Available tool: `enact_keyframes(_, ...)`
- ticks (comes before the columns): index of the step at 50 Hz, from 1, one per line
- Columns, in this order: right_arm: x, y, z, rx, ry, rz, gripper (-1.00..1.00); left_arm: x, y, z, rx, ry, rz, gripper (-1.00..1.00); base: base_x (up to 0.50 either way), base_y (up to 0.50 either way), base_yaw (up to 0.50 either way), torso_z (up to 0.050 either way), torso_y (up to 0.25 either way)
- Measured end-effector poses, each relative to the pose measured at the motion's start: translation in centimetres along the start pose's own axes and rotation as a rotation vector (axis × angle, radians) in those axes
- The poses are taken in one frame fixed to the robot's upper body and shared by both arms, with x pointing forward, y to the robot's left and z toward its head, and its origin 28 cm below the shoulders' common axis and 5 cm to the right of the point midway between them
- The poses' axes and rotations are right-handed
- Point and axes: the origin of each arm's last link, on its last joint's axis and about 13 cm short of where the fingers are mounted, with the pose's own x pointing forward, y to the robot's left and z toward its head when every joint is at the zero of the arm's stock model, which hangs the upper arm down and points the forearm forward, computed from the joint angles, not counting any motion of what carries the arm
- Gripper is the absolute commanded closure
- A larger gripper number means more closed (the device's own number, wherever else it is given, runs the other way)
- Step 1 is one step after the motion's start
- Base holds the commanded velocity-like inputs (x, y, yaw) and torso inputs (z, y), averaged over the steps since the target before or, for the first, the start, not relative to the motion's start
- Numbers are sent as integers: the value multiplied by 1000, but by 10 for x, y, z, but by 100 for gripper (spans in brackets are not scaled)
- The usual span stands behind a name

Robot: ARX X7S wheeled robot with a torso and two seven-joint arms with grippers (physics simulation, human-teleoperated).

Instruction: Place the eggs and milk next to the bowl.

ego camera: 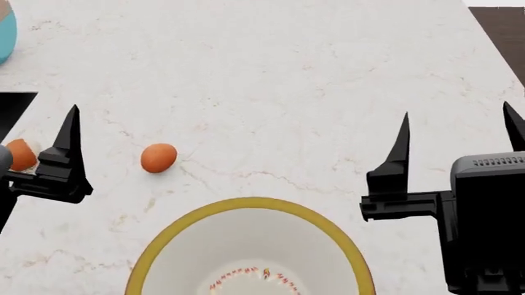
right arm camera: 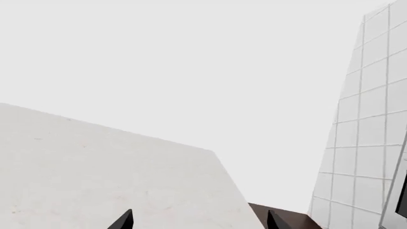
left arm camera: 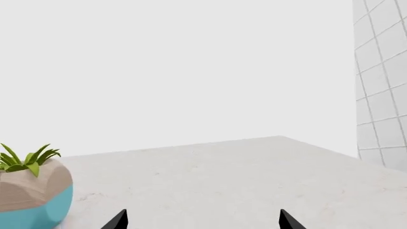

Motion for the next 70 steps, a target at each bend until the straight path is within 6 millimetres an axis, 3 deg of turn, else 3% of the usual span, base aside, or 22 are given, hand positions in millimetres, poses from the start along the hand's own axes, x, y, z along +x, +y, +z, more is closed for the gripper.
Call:
enact_keyframes(13,-1,1,-1,-1,6,12,-100,0,1,0,-10,14,12,-100,-1,0,0,0,-245)
enact_keyframes(29,-1,2,-2,2,7,21,-100,1,3,-1,-4,98,16,-100,0,0,0,0,-9)
enact_keyframes(49,-3,3,-6,15,11,30,-100,2,27,0,28,318,209,-100,0,0,0,0,0)
enact_keyframes(70,-3,3,-6,18,12,39,-100,15,54,-21,40,457,340,-100,0,0,0,0,0)
